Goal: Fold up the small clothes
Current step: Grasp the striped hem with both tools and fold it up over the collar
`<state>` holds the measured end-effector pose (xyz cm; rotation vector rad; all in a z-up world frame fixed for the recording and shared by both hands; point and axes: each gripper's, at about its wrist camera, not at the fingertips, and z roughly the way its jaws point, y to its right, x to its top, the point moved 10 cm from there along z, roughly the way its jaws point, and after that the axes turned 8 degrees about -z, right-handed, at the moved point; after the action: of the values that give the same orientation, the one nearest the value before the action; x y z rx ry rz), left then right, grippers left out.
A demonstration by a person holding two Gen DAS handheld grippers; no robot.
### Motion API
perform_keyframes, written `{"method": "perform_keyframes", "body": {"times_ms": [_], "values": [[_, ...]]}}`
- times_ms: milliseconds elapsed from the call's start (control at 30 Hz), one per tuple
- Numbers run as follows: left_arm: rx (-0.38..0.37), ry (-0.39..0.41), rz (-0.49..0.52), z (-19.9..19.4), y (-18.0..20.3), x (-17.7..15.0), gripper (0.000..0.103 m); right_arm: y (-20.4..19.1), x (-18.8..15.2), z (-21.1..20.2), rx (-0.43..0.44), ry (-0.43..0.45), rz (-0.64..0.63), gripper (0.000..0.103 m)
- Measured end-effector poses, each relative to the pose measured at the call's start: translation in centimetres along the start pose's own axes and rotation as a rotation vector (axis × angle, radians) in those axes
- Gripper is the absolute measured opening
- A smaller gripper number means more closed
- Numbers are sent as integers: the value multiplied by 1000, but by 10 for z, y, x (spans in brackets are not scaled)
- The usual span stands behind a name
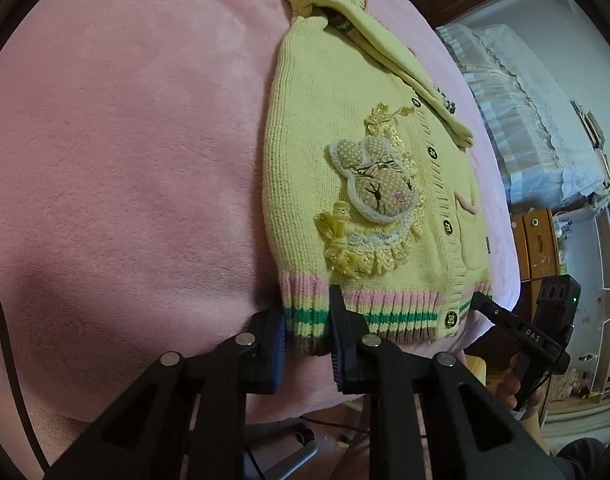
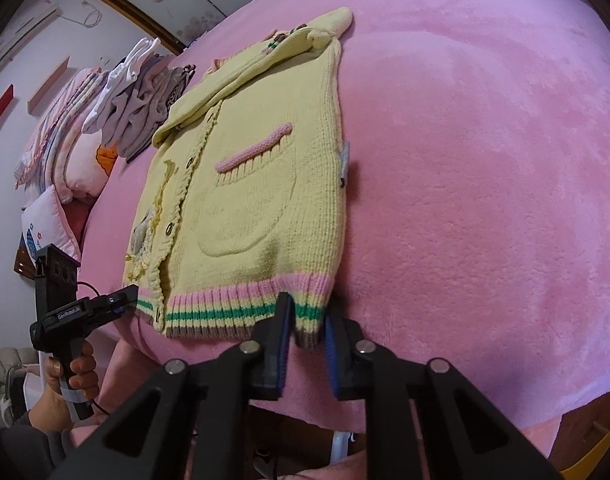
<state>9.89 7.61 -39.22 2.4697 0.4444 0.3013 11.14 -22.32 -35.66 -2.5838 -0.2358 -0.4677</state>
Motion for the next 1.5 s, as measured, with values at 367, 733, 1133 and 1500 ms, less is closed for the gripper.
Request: {"method": "perform_keyframes", "body": {"times_ms": [367,733,1133,1500], "values": [[-146,59,-124,-34,25,23,10,-17,31,-46,2,106,-78,8],[-261,167,-234,-67,65,96,10,-40,113,-73,50,238,-117,8],[-227,247,-246,-43,98,227,10,-15,229,-44,-39,295,-125,8],[-197,227,-328,16,98,303,10,30,288,17,-78,243,-36,8]]}}
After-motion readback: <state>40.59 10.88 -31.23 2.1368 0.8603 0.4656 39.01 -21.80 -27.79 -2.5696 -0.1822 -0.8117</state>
